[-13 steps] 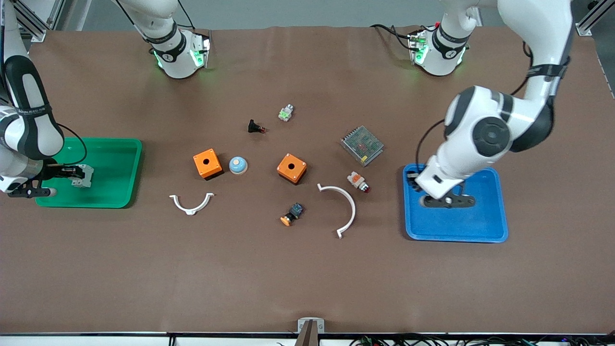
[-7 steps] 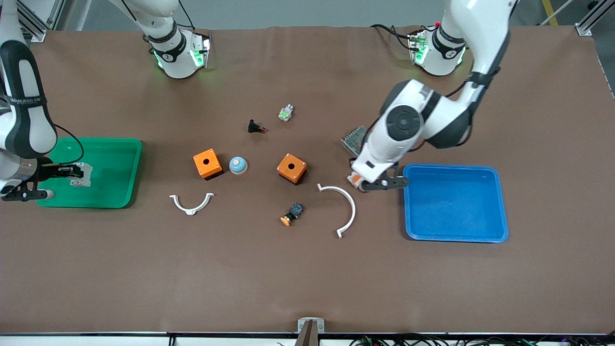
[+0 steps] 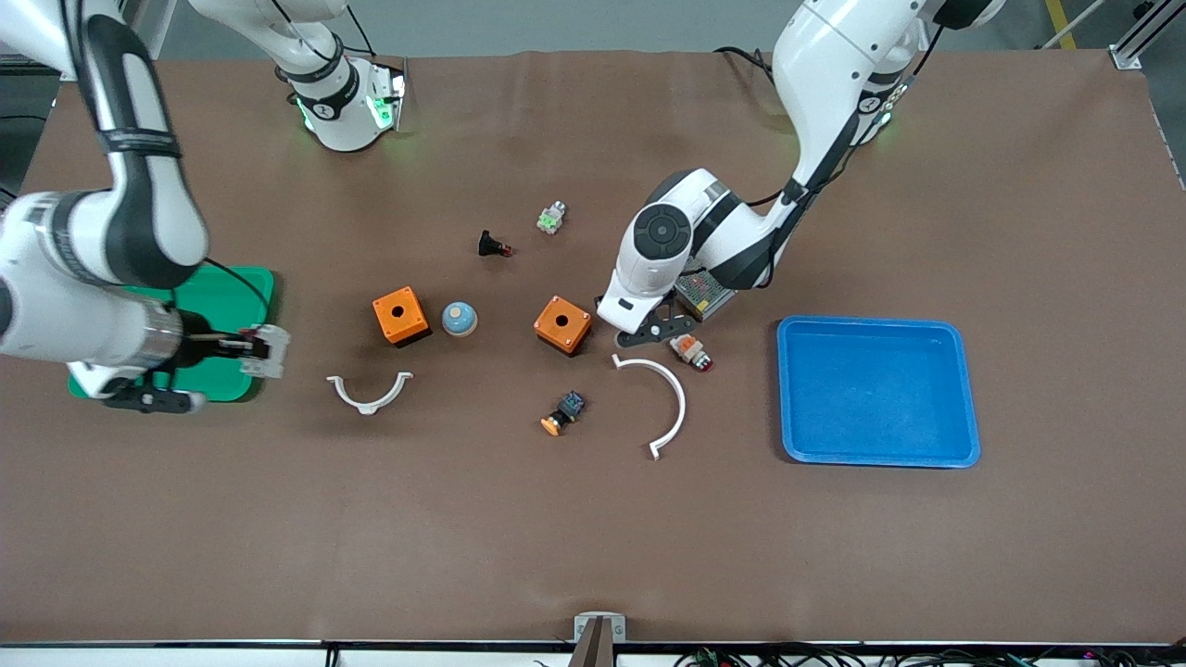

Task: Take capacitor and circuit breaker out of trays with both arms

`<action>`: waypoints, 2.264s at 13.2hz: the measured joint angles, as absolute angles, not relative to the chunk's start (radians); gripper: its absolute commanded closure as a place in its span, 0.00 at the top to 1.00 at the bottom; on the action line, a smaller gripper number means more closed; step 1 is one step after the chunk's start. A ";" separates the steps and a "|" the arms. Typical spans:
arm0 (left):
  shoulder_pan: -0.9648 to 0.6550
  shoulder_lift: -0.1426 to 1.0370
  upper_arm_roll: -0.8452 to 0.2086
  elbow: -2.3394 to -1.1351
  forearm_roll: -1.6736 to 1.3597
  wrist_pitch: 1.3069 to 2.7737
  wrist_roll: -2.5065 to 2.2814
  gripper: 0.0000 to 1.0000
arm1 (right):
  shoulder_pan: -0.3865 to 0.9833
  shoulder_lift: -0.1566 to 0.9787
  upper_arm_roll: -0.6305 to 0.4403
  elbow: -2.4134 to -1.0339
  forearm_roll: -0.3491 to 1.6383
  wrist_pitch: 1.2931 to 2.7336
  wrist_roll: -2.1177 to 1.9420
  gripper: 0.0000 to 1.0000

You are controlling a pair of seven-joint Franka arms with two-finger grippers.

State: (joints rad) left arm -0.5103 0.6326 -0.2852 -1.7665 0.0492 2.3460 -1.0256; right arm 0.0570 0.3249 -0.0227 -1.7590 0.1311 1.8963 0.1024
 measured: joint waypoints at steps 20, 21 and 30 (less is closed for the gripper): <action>-0.018 0.285 -0.265 -1.486 0.101 1.859 -0.430 1.00 | 0.336 0.620 -0.029 -1.712 0.253 2.229 0.330 1.00; 0.017 0.255 -0.265 -1.483 0.101 1.828 -0.365 1.00 | 0.336 0.616 -0.031 -1.708 0.253 2.217 0.330 1.00; 0.019 0.019 -0.174 -1.534 0.086 1.546 -0.149 1.00 | 0.213 0.223 -0.062 -1.668 0.126 1.678 0.255 1.00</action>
State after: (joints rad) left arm 0.0188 0.0191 -0.1742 -1.5340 0.0865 1.5464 -0.1489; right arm 0.2134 0.2231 -0.0622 -1.6676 0.1259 1.6780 0.2552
